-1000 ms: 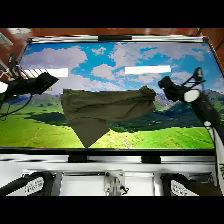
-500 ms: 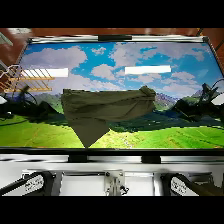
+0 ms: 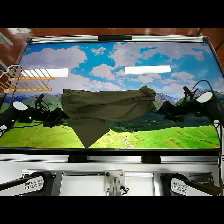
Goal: Fold the shirts.
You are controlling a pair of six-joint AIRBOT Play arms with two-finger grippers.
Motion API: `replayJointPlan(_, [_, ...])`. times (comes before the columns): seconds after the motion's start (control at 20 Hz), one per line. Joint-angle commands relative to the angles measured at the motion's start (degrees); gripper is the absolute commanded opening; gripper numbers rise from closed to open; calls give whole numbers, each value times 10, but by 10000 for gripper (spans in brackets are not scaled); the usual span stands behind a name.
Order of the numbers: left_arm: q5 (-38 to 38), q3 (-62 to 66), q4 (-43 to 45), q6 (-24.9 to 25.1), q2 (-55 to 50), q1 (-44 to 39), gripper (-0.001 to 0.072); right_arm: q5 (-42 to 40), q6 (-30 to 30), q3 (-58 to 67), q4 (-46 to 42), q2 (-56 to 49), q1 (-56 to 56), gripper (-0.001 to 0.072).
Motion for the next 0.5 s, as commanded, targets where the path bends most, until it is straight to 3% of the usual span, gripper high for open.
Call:
replayJointPlan(0.0, [30, -2, -3, -7, -23, -17, 485, -42, 2, 0, 4, -9, 34, 576])
replayJointPlan(0.1, [44, -2, -5, -13, -38, -30, 370, -70, 14, 0, 4, -9, 52, 576])
replayJointPlan(0.15, [56, -2, -5, -17, -40, -37, 363, -85, 18, 0, 4, -9, 61, 576])
replayJointPlan(0.2, [67, -2, -5, -28, -39, -40, 312, -101, 23, 0, 3, -9, 68, 576])
replayJointPlan(0.3, [77, -2, -9, -29, -39, -41, 117, -143, 41, 0, -12, -9, 79, 576])
replayJointPlan(0.4, [79, -2, -9, -28, -37, -39, 34, -167, 62, 0, -16, -20, 77, 576])
replayJointPlan(0.45, [79, -2, -9, -28, -35, -39, 33, -168, 62, 0, -20, -27, 74, 576])
